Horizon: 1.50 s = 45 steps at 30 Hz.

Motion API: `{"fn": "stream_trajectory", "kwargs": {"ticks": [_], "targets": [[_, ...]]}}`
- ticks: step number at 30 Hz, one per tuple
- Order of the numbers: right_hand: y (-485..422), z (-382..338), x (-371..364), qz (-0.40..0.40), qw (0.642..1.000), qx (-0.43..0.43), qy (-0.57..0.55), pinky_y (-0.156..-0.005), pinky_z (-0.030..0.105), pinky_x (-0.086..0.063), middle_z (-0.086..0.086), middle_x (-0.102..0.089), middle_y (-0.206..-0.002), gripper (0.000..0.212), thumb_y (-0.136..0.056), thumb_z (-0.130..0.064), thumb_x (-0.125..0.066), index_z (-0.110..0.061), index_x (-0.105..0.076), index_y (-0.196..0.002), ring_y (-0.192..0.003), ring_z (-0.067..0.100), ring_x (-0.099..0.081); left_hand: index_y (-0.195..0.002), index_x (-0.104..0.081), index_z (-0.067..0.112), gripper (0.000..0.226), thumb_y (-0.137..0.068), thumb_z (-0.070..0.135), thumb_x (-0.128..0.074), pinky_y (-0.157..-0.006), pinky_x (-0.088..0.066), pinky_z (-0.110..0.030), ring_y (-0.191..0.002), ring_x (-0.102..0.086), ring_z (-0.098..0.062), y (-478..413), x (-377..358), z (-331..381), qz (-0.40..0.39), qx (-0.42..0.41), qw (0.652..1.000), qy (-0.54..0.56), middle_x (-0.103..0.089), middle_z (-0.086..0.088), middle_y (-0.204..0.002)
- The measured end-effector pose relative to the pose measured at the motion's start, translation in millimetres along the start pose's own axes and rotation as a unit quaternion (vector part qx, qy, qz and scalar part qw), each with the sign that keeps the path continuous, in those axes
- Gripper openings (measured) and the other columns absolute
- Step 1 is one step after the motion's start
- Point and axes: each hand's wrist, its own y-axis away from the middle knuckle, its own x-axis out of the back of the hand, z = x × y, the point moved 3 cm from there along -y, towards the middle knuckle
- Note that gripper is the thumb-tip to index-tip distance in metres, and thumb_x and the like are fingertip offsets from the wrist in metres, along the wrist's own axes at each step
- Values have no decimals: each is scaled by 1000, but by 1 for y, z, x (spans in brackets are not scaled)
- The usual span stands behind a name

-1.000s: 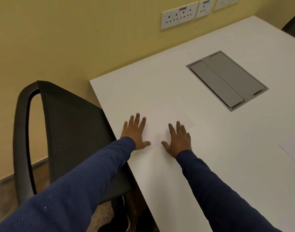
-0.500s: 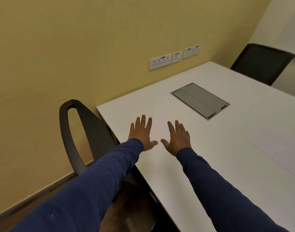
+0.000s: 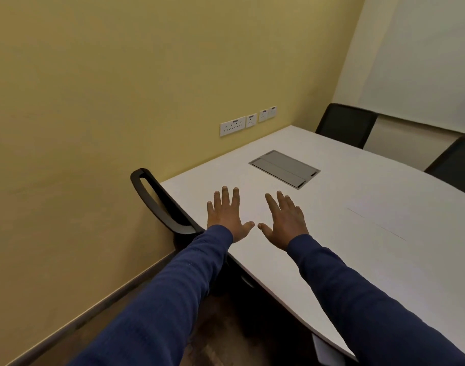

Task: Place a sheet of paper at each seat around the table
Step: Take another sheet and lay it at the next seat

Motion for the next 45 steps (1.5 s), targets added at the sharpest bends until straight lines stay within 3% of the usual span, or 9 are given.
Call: {"fn": "stream_trajectory", "kwargs": {"ticks": [9, 17, 32, 45], "targets": [[57, 22, 28, 12, 1000, -9, 11, -121, 50, -21, 10, -6, -168, 87, -94, -59, -50, -26, -2, -160, -154, 32, -10, -157, 12, 21, 106, -87, 65, -53, -122, -4, -53, -152, 10, -34, 50, 6, 34, 5, -3, 1000, 26, 14, -10, -165], [132, 89, 39, 19, 1000, -8, 1, -119, 48, -26, 11, -10, -167, 88, -93, -58, -52, -25, -5, -160, -153, 32, -15, -157, 13, 20, 106, -87, 63, -54, -121, -2, -54, -151, 12, -35, 102, -7, 103, -20, 6, 999, 35, 16, -10, -165], [351, 320, 108, 41, 998, 28, -33, -119, 47, -28, 10, -12, -167, 90, -92, -53, -59, -25, -7, -160, -152, 31, -18, -157, 12, 19, 106, -87, 62, -56, -121, 0, -55, -151, 11, -36, 251, -45, 411, -39, -15, 997, 60, 14, -12, -165], [430, 523, 128, 49, 997, -24, -52, -119, 46, -29, 8, -12, -167, 91, -91, -53, -60, -28, -6, -160, -153, 28, -17, -157, 11, 19, 105, -87, 64, -53, -121, -2, -55, -151, 10, -36, 258, -117, 601, -61, -28, 996, 53, 13, -12, -165]]}}
